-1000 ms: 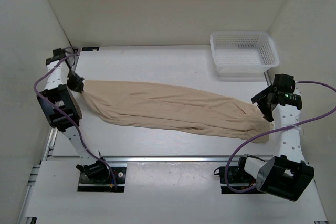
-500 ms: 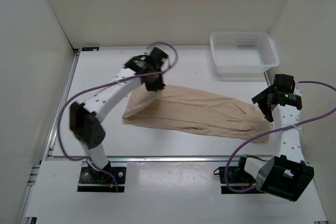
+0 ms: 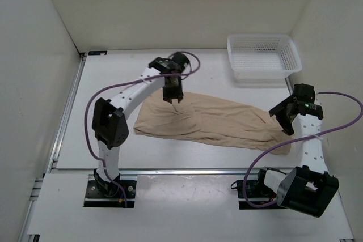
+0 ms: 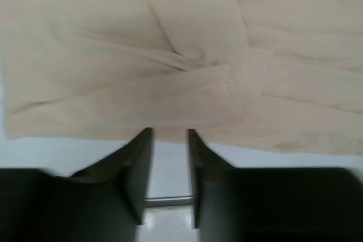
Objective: Fold and stack the trousers
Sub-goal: Fold the trousers
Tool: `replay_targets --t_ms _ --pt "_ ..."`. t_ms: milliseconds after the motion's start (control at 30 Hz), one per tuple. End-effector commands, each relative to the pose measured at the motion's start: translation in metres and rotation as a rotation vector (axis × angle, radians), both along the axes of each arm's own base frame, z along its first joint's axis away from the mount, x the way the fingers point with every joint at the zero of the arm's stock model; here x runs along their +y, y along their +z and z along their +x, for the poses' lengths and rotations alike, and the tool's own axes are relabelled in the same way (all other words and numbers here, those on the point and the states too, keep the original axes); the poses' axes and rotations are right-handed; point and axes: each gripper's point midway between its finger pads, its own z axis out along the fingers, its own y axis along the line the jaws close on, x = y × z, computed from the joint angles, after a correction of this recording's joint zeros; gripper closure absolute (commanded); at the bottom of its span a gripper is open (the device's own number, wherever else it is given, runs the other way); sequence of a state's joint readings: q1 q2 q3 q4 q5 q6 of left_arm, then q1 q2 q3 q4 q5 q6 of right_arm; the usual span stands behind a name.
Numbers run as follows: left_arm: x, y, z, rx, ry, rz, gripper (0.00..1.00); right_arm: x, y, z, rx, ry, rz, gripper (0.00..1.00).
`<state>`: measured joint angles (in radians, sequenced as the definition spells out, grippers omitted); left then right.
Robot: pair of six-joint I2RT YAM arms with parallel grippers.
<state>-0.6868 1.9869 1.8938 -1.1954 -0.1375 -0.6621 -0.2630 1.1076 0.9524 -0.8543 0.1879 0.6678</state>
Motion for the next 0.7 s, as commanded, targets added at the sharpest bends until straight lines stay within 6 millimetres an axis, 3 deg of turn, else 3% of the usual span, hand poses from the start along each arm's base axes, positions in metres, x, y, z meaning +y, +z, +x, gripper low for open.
replay_targets --t_ms 0,33,100,167,200,233,267,300,333,367,533,667 --pt "0.031 0.033 0.013 -0.069 0.025 -0.059 0.64 0.005 0.003 0.006 -0.036 0.048 0.005 0.24" --pt "0.032 0.029 0.018 -0.055 0.013 -0.093 0.75 0.004 0.004 0.008 -0.045 0.048 0.003 0.24" --pt "0.028 0.021 0.023 -0.046 0.012 -0.119 0.87 0.004 0.001 0.007 -0.040 0.056 0.000 0.24" --pt "0.016 0.012 0.031 -0.022 -0.001 -0.143 0.87 0.007 -0.004 0.006 -0.026 0.062 0.015 0.24" --pt "0.010 0.020 0.041 -0.038 -0.002 -0.153 0.71 0.006 -0.003 0.008 -0.034 0.062 0.012 0.24" --pt "-0.001 0.000 0.043 0.003 -0.016 -0.128 0.54 0.008 -0.003 0.009 -0.038 0.069 0.024 0.24" --pt "-0.009 -0.006 0.038 0.024 -0.037 -0.099 0.38 0.010 -0.003 0.009 -0.040 0.074 0.033 0.24" --pt "-0.021 0.003 0.046 0.000 -0.050 -0.116 0.31 0.010 -0.003 0.009 -0.040 0.074 0.033 0.24" --pt "-0.027 -0.018 0.047 0.036 -0.056 -0.080 0.29 0.010 -0.003 0.009 -0.040 0.074 0.033 0.24" --pt "-0.035 -0.018 0.048 0.017 -0.070 -0.062 0.29 0.010 -0.001 0.008 -0.048 0.082 0.025 0.24" --pt "-0.049 -0.054 0.039 0.054 -0.093 0.002 0.33 0.014 -0.002 0.007 -0.052 0.101 0.039 0.24" --pt "-0.049 -0.084 0.028 0.094 -0.120 0.079 0.34 0.015 -0.006 0.005 -0.042 0.101 0.042 0.24"
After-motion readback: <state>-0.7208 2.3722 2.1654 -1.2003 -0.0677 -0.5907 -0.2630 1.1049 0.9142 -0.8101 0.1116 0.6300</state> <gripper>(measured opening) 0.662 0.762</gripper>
